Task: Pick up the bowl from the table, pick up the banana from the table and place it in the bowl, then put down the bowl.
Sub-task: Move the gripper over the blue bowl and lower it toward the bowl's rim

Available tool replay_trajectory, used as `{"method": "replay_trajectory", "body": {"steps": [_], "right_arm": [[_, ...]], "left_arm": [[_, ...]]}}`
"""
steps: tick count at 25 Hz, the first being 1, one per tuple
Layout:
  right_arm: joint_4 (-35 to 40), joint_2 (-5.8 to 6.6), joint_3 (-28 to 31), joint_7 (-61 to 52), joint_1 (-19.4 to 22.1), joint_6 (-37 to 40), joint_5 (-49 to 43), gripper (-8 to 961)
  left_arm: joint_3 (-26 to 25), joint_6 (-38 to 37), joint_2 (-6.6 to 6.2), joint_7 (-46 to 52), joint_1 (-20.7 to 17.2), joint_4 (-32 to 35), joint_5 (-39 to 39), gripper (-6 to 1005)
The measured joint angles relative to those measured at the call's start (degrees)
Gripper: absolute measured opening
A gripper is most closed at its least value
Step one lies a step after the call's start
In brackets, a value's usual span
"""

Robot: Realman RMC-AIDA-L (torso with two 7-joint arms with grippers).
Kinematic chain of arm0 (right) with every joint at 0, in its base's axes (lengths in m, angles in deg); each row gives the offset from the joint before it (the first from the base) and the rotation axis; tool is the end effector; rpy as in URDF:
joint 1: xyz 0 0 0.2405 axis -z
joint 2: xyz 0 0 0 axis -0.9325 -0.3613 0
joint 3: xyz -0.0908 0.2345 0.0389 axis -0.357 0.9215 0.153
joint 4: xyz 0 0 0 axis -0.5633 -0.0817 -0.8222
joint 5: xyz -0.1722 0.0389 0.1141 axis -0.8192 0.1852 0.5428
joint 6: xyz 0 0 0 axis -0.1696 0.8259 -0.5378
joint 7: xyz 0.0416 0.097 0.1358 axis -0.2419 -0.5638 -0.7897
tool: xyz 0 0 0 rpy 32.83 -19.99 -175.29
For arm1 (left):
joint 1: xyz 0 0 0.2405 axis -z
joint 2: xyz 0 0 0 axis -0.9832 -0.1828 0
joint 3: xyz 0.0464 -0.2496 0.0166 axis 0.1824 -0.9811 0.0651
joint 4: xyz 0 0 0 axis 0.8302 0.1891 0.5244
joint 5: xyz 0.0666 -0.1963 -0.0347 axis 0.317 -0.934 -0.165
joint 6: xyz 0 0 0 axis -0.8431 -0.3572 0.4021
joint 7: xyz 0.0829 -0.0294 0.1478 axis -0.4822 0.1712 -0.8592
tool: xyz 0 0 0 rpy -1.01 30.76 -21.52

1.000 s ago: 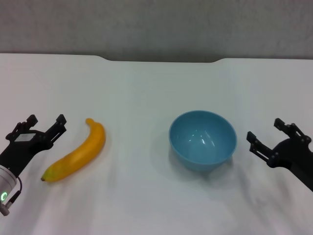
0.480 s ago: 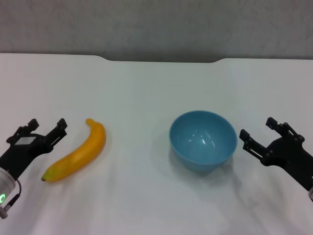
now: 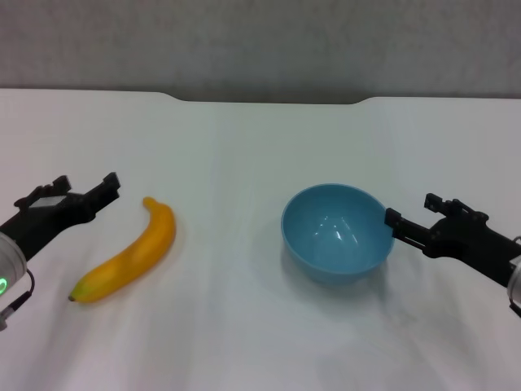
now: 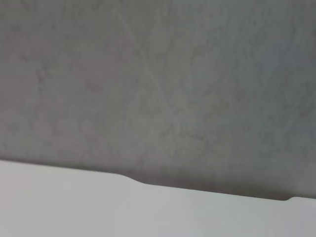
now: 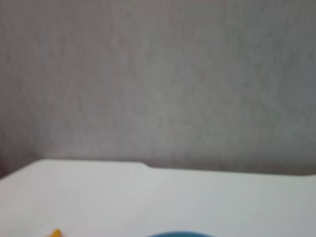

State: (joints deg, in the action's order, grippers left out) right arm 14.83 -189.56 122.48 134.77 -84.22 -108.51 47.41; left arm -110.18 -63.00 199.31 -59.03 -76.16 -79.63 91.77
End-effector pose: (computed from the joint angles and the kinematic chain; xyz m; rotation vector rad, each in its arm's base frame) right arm 0.2875 0.3601 -0.0399 -2.1170 0.7835 0.6867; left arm -0.2913 0.3592 -0.0006 -1.7966 -1.0018 -0.6571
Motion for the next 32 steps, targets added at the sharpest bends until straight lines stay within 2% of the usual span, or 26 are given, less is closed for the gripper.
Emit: {"method": "replay_trajectory", "body": {"steps": [3,4,5,6,9,12,13,15,17,18,19,21,23,26,29,32], "right_arm": [[-10.0,1.00,1.3,-7.9,1.8,10.4,-10.5,824],[-13.4,1.11,1.7,-11.2,2.5,13.7,-15.2,823],[-17.8,1.27,2.2,-17.6,3.3,17.5,-23.0,822],[-17.8,1.27,2.2,-17.6,3.3,17.5,-23.0,821],[-23.2,2.38,3.3,-33.5,3.5,19.4,-37.9,817],[-25.8,3.28,6.4,-50.7,2.7,16.4,-54.8,813],[-26.2,3.16,8.1,-56.5,2.4,14.7,-60.4,811],[-27.0,2.10,12.5,-66.3,1.7,10.6,-71.7,809],[-27.9,0.21,17.3,-74.0,0.5,5.5,-82.7,806],[-28.2,-1.11,19.9,-77.2,-0.4,2.7,-88.4,805],[-28.3,-2.42,22.3,-80.2,-1.8,-0.4,-94.4,804],[-28.3,-4.60,25.7,-84.8,-4.4,-5.4,-105.0,801],[-28.2,-6.07,27.5,-89.0,-6.6,-8.9,-114.2,798],[-28.4,-6.33,27.4,-92.9,-7.6,-9.5,-119.9,801],[-28.2,-6.33,27.5,-95.9,-8.0,-8.3,-119.9,806],[-27.1,-6.35,27.6,-97.3,-8.0,-6.1,-120.2,812]], "left_arm": [[-0.1,0.3,-2.13,16.3,0.5,-1.9,11.7,887],[-0.4,0.9,-2.56,20.1,0.8,-2.2,14.5,887],[-1.4,2.8,-3.17,27.7,1.4,-2.5,21.5,887],[-1.4,2.8,-3.17,27.7,1.4,-2.5,21.5,887],[-5.4,7.2,-2.73,37.9,2.1,-3.5,34.9,886],[-11.0,12.9,-1.16,48.2,3.7,-4.4,51.2,886],[-12.9,15.0,-0.56,51.4,4.4,-4.5,56.1,886],[-17.4,20.1,1.20,57.1,6.2,-4.8,66.4,886],[-21.0,23.5,2.92,59.6,7.8,-5.6,73.9,886],[-21.8,24.1,3.47,60.2,8.3,-6.1,76.5,886],[-22.2,24.3,3.85,60.5,8.6,-6.5,78.5,887],[-21.7,23.8,3.84,60.8,8.7,-6.9,79.4,887],[-21.5,23.7,3.73,61.0,8.7,-7.7,80.3,887],[-21.4,23.6,3.76,62.5,8.7,-10.0,85.3,887],[-20.3,23.5,3.92,68.0,9.3,-11.9,95.3,889],[-19.2,22.7,3.98,70.6,9.8,-11.8,98.3,891]]}}
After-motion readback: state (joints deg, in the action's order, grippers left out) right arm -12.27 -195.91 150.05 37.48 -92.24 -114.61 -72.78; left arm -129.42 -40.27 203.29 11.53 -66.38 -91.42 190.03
